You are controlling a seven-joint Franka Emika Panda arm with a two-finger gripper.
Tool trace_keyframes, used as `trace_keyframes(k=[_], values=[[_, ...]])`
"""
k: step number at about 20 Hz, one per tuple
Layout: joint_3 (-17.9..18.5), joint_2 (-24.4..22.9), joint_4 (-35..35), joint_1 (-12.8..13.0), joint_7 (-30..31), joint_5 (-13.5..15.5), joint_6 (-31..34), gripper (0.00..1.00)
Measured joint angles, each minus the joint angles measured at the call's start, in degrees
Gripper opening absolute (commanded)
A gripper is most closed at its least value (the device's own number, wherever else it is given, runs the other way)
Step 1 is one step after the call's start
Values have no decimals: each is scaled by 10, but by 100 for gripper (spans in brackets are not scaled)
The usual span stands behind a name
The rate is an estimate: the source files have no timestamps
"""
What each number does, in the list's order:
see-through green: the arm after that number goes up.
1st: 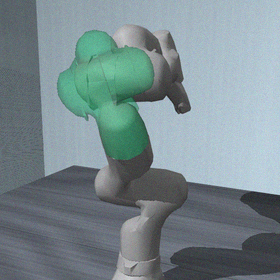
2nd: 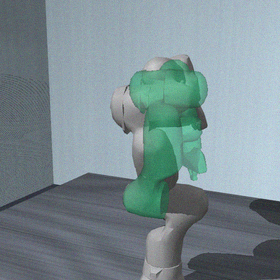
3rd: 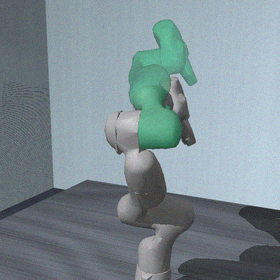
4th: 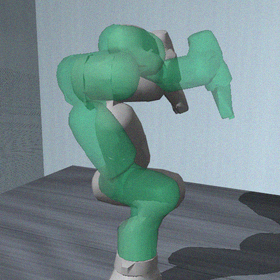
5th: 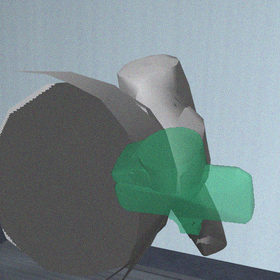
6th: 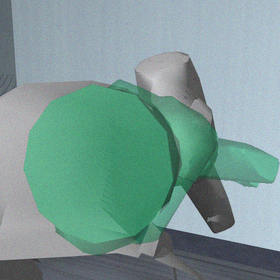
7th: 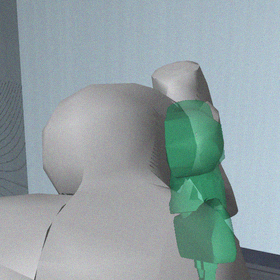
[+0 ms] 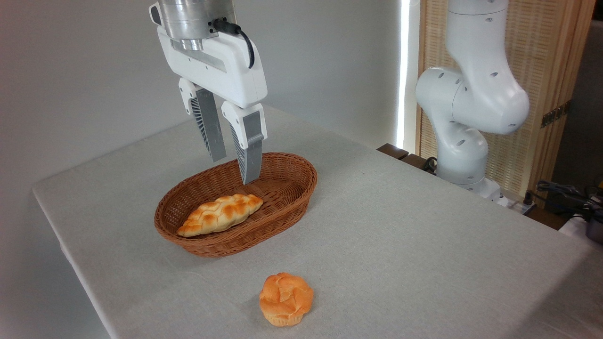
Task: Put bread into the basket
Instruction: 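Move the open gripper down over the small round orange bun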
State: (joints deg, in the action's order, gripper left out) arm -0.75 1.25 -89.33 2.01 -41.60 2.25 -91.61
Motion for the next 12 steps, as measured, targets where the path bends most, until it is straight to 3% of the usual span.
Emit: trace_keyframes(k=[6, 12], values=[[27, 0, -12, -1, 0, -1, -46, 100], [50, -25, -121, -1, 0, -39, -154, 100]])
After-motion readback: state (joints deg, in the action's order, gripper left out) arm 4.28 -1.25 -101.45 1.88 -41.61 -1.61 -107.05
